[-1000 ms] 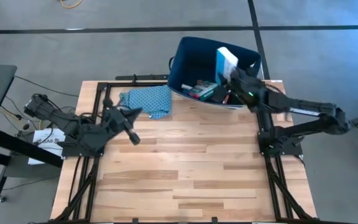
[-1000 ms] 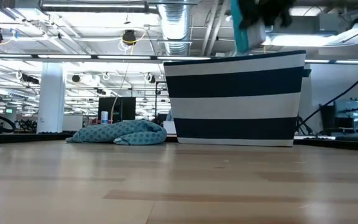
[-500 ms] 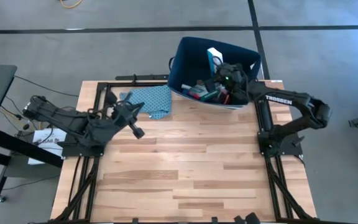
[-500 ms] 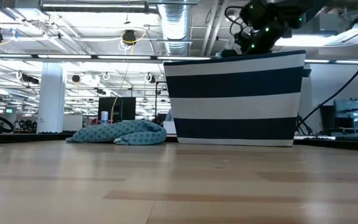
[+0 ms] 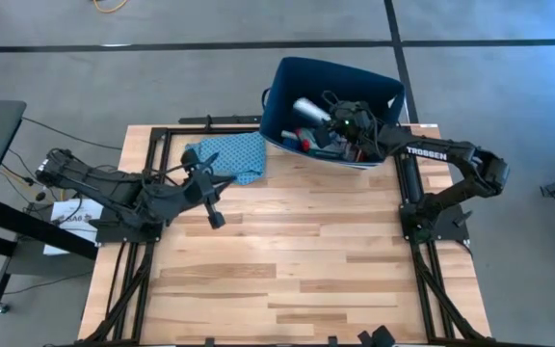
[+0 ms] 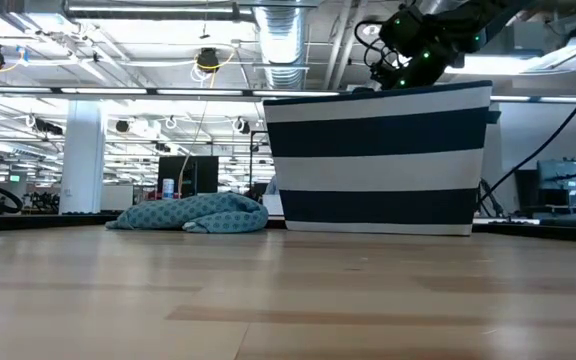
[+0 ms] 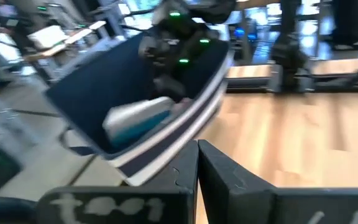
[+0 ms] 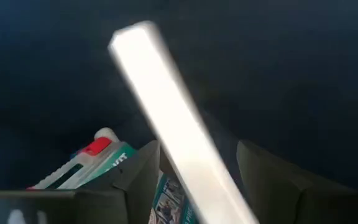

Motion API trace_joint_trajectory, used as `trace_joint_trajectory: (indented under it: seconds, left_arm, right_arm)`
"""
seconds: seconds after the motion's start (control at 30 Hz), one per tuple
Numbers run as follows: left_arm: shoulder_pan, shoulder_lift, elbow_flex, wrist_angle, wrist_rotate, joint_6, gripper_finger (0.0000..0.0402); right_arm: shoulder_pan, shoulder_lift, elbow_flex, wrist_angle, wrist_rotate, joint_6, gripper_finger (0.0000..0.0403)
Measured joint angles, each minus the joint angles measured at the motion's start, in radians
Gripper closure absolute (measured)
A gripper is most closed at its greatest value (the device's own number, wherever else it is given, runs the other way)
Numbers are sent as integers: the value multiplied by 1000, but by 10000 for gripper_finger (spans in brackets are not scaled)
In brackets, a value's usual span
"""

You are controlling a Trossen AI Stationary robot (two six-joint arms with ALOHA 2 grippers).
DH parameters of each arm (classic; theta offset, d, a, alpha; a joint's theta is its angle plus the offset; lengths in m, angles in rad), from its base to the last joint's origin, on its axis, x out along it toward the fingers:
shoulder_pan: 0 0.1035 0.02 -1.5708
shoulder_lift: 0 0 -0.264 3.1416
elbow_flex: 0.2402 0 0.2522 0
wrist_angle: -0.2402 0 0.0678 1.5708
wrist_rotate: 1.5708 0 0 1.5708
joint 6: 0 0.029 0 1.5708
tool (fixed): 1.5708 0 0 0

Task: Pick & place medical supplies in basket/bin
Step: Put the white and blue medicine organizer into the blue bin, then return to Home Position

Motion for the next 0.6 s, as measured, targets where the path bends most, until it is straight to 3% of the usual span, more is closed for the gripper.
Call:
trace_joint_trajectory:
  seconds: [0.3,0.6]
  left_arm:
    - [0,0,0,0,185,-2,401]
    - [0,0,0,0,220,-2,401]
  right_arm:
    - [23,-41,28,-13,-1,4,174]
    - [171,-127,163,-33,1,-63,178]
